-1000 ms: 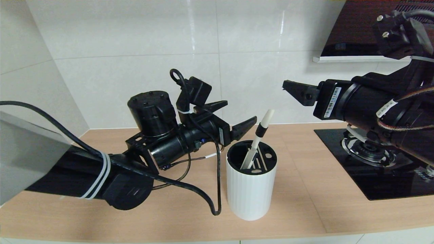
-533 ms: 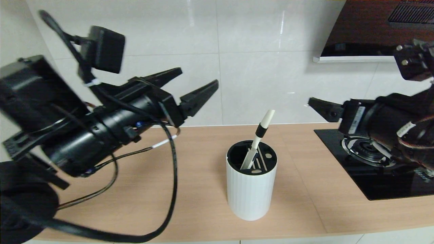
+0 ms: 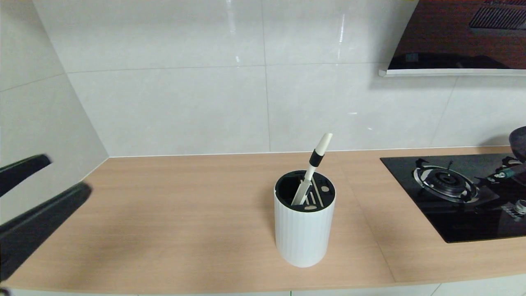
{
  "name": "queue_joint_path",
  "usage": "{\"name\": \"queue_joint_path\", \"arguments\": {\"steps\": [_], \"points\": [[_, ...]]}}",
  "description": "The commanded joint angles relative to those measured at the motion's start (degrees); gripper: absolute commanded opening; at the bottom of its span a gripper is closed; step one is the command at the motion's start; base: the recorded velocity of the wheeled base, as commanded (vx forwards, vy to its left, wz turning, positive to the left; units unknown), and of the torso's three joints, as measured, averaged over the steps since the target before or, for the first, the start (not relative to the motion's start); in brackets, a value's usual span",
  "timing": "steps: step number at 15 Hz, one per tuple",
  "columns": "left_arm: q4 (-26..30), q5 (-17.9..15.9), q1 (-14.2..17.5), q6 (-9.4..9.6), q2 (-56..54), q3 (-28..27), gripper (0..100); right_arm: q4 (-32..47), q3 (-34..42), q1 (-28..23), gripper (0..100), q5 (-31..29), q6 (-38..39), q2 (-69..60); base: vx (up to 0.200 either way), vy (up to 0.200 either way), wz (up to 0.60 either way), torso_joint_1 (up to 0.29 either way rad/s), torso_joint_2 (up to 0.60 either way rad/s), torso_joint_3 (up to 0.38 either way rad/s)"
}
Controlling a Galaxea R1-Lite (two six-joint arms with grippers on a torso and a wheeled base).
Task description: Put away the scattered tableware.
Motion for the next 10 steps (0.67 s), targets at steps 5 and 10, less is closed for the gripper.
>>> {"name": "queue_joint_path", "arguments": {"steps": [5, 10], "points": [[27.28, -0.43, 18.18, -2.21, -37.41, 5.46, 100, 23.58, 2.65, -10.71, 100, 1.77, -5.96, -35.76, 0.000, 0.000, 0.00, 0.000, 0.00, 0.000], [27.10, -1.93, 24.07, -2.47, -42.78, 13.20, 100, 23.58, 7.66, -17.22, 100, 6.43, -6.23, -41.47, 0.000, 0.000, 0.00, 0.000, 0.00, 0.000]]}}
